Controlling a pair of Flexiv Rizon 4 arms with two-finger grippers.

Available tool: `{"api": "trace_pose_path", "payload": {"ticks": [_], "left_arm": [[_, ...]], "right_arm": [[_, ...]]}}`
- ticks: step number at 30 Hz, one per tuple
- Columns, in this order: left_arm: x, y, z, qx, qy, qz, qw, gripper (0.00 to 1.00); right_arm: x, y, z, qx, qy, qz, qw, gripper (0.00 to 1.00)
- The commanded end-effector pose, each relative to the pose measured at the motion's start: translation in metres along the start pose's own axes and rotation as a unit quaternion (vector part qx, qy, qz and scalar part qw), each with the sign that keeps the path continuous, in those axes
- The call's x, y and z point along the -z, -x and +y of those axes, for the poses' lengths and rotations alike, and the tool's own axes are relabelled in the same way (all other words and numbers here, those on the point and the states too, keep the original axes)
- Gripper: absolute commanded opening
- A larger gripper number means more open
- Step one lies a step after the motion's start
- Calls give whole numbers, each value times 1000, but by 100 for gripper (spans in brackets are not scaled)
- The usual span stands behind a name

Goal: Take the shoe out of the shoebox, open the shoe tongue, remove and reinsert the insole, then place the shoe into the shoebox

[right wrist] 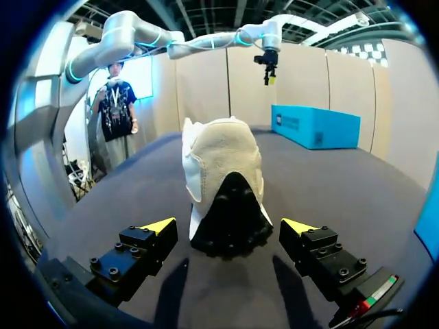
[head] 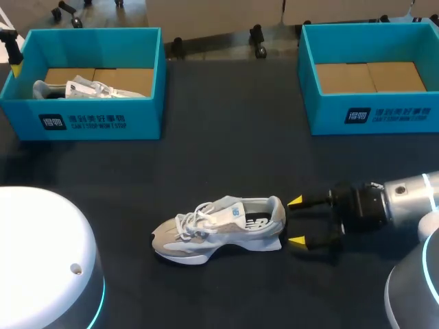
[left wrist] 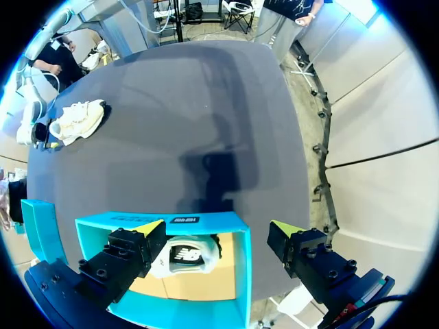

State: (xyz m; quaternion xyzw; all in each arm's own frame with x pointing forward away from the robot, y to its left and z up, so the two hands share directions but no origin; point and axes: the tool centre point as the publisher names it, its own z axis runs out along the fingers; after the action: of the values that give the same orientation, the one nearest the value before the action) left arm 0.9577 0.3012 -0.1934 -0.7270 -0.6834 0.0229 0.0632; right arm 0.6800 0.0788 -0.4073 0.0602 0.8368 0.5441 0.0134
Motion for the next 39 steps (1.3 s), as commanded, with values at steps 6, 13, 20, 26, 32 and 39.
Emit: {"api": "trace_pose_path", "payload": {"ticks": [6,13,20,26,32,39], "left_arm": [[1,0,0,0,0,1,1000,100],[1,0,0,0,0,1,1000,100],[1,0,0,0,0,1,1000,100],[1,0,0,0,0,1,1000,100],[1,0,0,0,0,1,1000,100],[1,0,0,0,0,1,1000,100]], "right_arm": [[-19,4,4,6,0,3,1000,100],[-25,1,8,8,-2,3,1000,100],[-31,-1,8,20,0,6,1000,100],[-37,1,10,31,1,10,999,100],[-41,5,11,36,1,14,999,100],[-46,5,11,37,2,19,999,100]]}}
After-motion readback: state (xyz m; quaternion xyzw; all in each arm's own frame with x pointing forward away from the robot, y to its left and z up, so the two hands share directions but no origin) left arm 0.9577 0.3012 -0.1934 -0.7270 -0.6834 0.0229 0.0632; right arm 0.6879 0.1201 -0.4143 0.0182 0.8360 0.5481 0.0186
